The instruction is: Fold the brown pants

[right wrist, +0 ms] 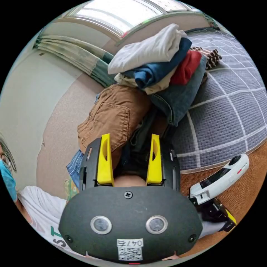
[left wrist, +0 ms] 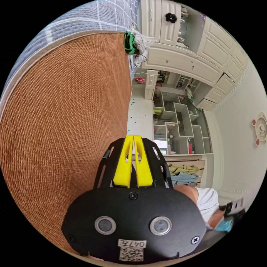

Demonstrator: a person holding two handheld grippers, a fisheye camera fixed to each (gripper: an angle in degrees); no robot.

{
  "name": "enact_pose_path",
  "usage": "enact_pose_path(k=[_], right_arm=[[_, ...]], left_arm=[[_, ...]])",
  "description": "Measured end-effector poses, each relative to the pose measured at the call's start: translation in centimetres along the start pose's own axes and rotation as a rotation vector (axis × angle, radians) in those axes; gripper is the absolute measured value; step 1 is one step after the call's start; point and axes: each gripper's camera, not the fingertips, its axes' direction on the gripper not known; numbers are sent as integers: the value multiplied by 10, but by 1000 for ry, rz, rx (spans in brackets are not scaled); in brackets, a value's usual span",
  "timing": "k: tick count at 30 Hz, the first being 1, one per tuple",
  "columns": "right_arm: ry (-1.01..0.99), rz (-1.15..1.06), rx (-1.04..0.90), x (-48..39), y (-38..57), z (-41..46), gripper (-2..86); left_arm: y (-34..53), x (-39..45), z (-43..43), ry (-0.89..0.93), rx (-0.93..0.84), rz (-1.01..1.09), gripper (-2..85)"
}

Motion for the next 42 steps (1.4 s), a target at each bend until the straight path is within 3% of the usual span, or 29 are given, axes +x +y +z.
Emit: enact_pose_path(k=[1, 3, 7, 12, 17, 20, 22, 24, 27, 30, 32, 35, 38, 42], right_arm=[[-20, 19, 0, -1, -1, 2, 146], [-159, 37, 19, -14, -6, -2, 67], [12, -114, 39, -75, -11, -30, 23], [184, -517, 120, -205, 3, -93, 4], [300, -632, 257, -256, 43, -177, 0], [378, -579, 354, -240, 71, -252, 1], [439, -524, 359, -219, 90, -291, 3], [570, -407, 320, -174, 118, -330, 8], [683, -107, 190, -71, 155, -374, 39], [759, 138, 292, 6, 243, -431, 69], [706, 200, 365, 30, 302, -448, 73], [694, 288, 361, 66, 384, -434, 76], [545, 412, 340, 112, 445, -402, 87], [454, 440, 375, 139, 478, -368, 116]], left_arm=[[2, 0, -1, 4, 9, -7, -10], [2, 2, -1, 15, 18, -16, -10], [2, 20, 8, 0, 6, 3, -10], [6, 40, 19, -14, -7, 39, -10], [24, 58, 22, -43, 30, 35, -10], [38, 121, 93, -155, -213, 199, -10], [85, 196, 212, -185, -554, 457, -10], [138, 227, 302, -164, -779, 590, -10], [216, 221, 416, -82, -1068, 624, -10], [263, 210, 453, -62, -1213, 641, -10], [267, 222, 441, -76, -1192, 699, -10], [237, 258, 387, -98, -1001, 757, -10], [189, 298, 285, -184, -683, 770, -8], [152, 300, 49, -589, 25, 513, 1]])
